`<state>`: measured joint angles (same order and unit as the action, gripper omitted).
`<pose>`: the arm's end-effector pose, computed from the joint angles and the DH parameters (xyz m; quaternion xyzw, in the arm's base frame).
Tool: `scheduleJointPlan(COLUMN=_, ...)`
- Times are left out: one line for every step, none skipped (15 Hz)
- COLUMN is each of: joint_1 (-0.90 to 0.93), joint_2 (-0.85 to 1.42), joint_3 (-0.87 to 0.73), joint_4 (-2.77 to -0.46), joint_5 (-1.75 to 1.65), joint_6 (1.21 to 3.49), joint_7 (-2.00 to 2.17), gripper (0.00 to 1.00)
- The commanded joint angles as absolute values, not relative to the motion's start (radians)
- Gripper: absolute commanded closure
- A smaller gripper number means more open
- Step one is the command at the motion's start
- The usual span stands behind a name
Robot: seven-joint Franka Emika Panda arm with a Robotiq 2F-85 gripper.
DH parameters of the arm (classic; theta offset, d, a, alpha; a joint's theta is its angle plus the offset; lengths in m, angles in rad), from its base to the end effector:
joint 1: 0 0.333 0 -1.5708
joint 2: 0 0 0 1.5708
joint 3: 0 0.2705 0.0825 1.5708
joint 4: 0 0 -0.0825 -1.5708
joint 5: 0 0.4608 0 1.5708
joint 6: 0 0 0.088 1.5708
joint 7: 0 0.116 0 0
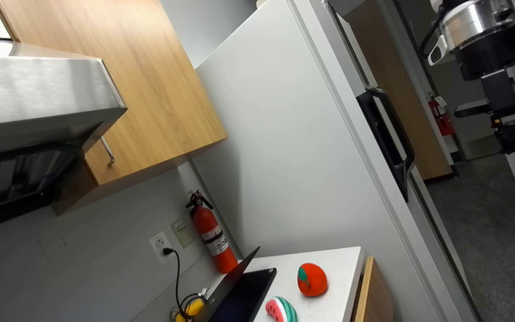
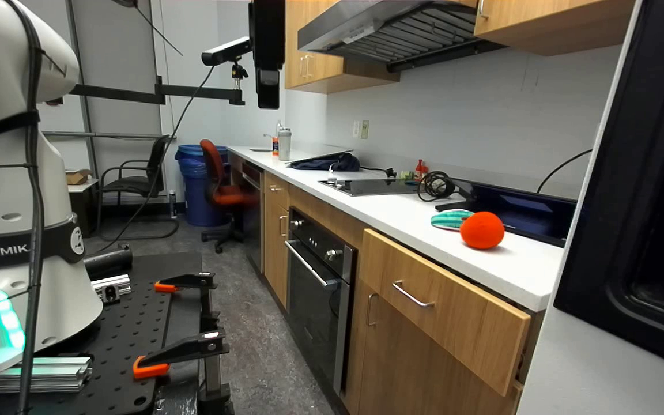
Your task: Open the drawer, pick up the orange plush toy, put it in the box that is in the drawer and close the drawer
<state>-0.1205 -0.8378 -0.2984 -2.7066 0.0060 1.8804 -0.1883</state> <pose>0.3843 -0.1425 0.3933 -0.9913 0.0674 -0.0232 0.1105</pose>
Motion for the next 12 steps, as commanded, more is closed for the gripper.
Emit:
scheduleJointPlan(joint_1=-0.138, joint_2=-0.833, joint_3=-0.283, joint_4=-2.705, joint_5=0.018, joint_6=1.878, joint_7=-0.2, gripper=0.0)
scheduleJointPlan(joint_1=-0.138, joint_2=-0.833, joint_3=-0.283, joint_4=-2.705, joint_5=0.018, joint_6=1.878, joint_7=-0.2, gripper=0.0)
scheduleJointPlan(joint_1=-0.138, joint_2=-0.833, joint_3=-0.283, joint_4=-2.705, joint_5=0.018, joint_6=1.878, joint_7=-0.2, gripper=0.0)
scheduleJointPlan(joint_1=-0.138, joint_2=-0.833, joint_3=-0.283, joint_4=-2.705, joint_5=0.018, joint_6=1.878, joint_7=-0.2, gripper=0.0)
scheduleJointPlan(joint_1=-0.138, joint_2=-0.833, joint_3=-0.283, joint_4=-2.705, joint_5=0.018, joint_6=1.878, joint_7=-0.2, gripper=0.0)
scheduleJointPlan(joint_1=-0.138, joint_2=-0.833, joint_3=-0.283, joint_4=-2.705, joint_5=0.018, joint_6=1.878, joint_7=-0.2, gripper=0.0)
scheduleJointPlan(joint_1=-0.138, joint_2=-0.833, joint_3=-0.283, joint_4=-2.705, joint_5=0.018, joint_6=1.878, joint_7=-0.2, gripper=0.0)
scheduleJointPlan(joint_1=-0.138, joint_2=-0.833, joint_3=-0.283, joint_4=-2.705, joint_5=0.018, joint_6=1.878, joint_7=-0.2, gripper=0.0)
scheduleJointPlan(joint_1=-0.138, joint_2=-0.833, joint_3=-0.283, joint_4=-2.705, joint_5=0.018, joint_6=1.878, joint_7=-0.2, gripper=0.0)
scheduleJointPlan(joint_1=-0.137, joint_2=-0.828, joint_3=-0.287, joint_4=-2.703, joint_5=0.021, joint_6=1.879, joint_7=-0.203, gripper=0.0)
scheduleJointPlan(joint_1=-0.136, joint_2=-0.818, joint_3=-0.29, joint_4=-2.7, joint_5=0.021, joint_6=1.878, joint_7=-0.206, gripper=0.0)
scheduleJointPlan(joint_1=-0.135, joint_2=-0.809, joint_3=-0.29, joint_4=-2.699, joint_5=0.017, joint_6=1.881, joint_7=-0.209, gripper=0.0)
